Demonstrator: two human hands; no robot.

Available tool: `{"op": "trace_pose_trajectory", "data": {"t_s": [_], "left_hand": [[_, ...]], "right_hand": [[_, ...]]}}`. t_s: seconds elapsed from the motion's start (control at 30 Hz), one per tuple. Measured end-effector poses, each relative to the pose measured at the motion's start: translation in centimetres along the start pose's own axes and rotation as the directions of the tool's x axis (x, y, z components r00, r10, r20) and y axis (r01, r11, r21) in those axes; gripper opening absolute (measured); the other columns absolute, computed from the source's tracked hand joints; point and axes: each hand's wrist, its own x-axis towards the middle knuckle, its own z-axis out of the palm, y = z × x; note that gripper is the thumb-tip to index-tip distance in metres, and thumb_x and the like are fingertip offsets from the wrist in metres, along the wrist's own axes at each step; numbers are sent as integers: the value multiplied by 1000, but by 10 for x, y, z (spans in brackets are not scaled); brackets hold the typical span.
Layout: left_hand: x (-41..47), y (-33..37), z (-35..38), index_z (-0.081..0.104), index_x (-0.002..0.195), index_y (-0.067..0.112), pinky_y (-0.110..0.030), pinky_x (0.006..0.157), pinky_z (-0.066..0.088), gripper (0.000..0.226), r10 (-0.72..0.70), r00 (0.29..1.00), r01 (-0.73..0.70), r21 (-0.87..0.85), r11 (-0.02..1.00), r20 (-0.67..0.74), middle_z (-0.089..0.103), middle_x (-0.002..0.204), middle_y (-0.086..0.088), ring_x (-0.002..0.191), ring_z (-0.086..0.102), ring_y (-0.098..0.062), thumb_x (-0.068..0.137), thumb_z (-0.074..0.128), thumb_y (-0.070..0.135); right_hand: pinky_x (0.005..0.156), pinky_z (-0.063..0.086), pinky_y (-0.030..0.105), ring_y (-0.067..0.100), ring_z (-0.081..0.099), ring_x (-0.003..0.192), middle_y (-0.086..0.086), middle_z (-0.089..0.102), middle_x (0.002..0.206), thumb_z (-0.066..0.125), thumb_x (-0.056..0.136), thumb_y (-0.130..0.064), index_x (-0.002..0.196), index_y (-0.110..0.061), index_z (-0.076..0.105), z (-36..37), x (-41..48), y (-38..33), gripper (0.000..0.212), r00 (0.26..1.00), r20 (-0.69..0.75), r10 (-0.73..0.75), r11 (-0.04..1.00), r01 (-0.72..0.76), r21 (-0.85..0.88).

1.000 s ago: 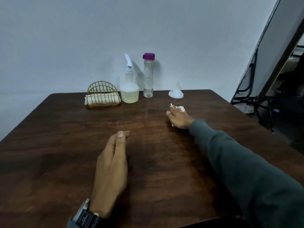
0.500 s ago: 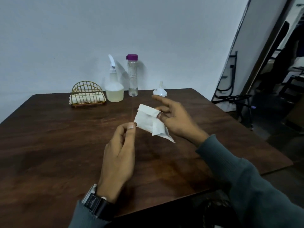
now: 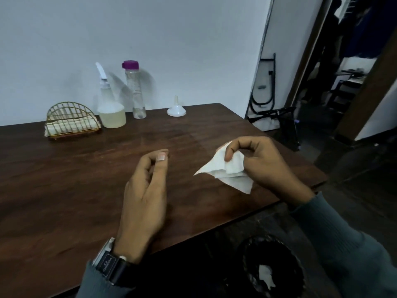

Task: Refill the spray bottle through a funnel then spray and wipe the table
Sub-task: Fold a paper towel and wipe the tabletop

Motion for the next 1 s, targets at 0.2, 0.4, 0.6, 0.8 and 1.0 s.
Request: {"op": "trace_pose_trajectory", "data": {"t_s": [0.2,0.4,0.6,0.8,1.0], "left_hand": [[-39,-10,55,72,112,41,-52,110,50,37,45,988,-41,-36,999,149,77,116,16,117,71,-12,91,54,65],[-90,-20,134,72,115,29,-46,104,55,31,85,916,-67,-60,996,391,75,117,19,114,71,-5,101,53,48],[-108,-64,199,73,113,32,-45,103,56,37,-63,847,46,44,998,528,76,111,19,110,71,-1,97,50,57],[-104,-126,222,73,115,31,-39,109,52,28,-267,789,176,212,961,554,75,113,21,110,67,6,101,54,47],[-81,-163,225,72,100,47,-45,111,51,43,-404,777,295,287,911,482,74,119,20,117,68,-6,76,46,70]], "right_hand": [[63,55,18,15,75,84,-4,83,99,58,95,10,90,-9,80,-56,-81,15,30,974,-9,227,962,-222,158],[82,47,44,42,57,90,47,58,121,65,63,-25,87,-14,86,-100,-143,42,33,900,1,436,884,-429,187],[69,57,20,6,75,85,5,83,98,71,97,-7,93,-11,83,-130,-191,86,14,845,-205,494,861,-508,-18],[88,64,44,16,76,96,-4,80,102,71,97,-9,95,-36,76,-142,-225,175,27,729,-249,637,708,-682,-186],[99,58,42,17,65,120,-3,70,129,64,94,-2,120,-30,71,-120,-219,270,39,624,-175,762,601,-781,-171]]}}
